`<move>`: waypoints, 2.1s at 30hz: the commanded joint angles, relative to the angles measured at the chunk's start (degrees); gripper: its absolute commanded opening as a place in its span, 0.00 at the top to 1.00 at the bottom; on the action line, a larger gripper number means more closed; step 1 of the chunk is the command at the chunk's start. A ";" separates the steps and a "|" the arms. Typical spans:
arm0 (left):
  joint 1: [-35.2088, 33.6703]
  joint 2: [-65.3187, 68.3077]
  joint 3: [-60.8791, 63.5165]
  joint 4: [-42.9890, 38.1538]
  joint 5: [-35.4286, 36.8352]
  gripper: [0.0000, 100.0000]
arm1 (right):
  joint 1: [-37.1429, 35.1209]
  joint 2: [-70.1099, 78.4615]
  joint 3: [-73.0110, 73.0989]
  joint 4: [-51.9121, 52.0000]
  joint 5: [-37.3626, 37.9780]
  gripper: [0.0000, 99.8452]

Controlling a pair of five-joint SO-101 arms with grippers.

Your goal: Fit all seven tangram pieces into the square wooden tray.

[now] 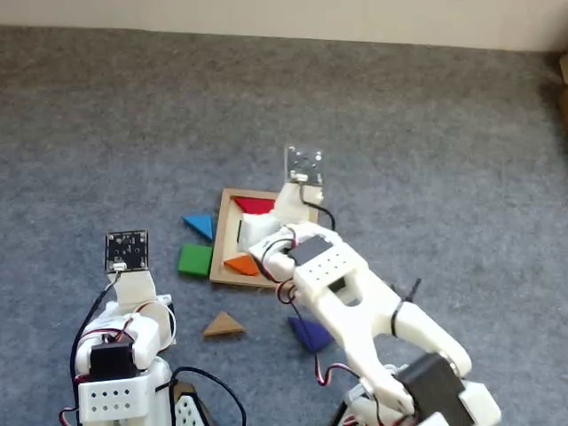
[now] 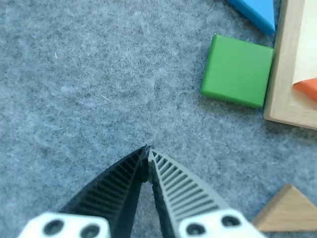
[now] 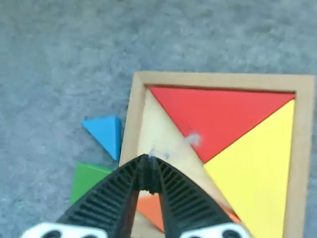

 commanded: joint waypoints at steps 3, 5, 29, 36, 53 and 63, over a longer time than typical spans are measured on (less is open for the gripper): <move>-0.92 -2.07 1.19 0.26 -0.62 0.99 | -1.71 3.91 -0.57 -1.80 -0.53 1.00; -0.92 -2.07 1.19 0.26 -0.62 0.99 | -1.63 4.44 -0.31 -1.71 -0.44 1.00; -0.92 -2.07 1.19 0.26 -0.62 0.99 | 4.00 4.44 0.84 17.36 19.78 1.00; -0.92 -2.07 1.19 0.26 -0.62 0.99 | 7.34 4.35 0.40 25.19 21.98 1.00; -0.92 -2.07 1.19 0.26 -0.62 0.99 | 7.52 4.26 -13.93 37.67 21.45 1.00; -0.92 -2.07 1.19 0.26 -0.62 0.99 | 5.14 4.26 -19.12 38.37 21.45 1.00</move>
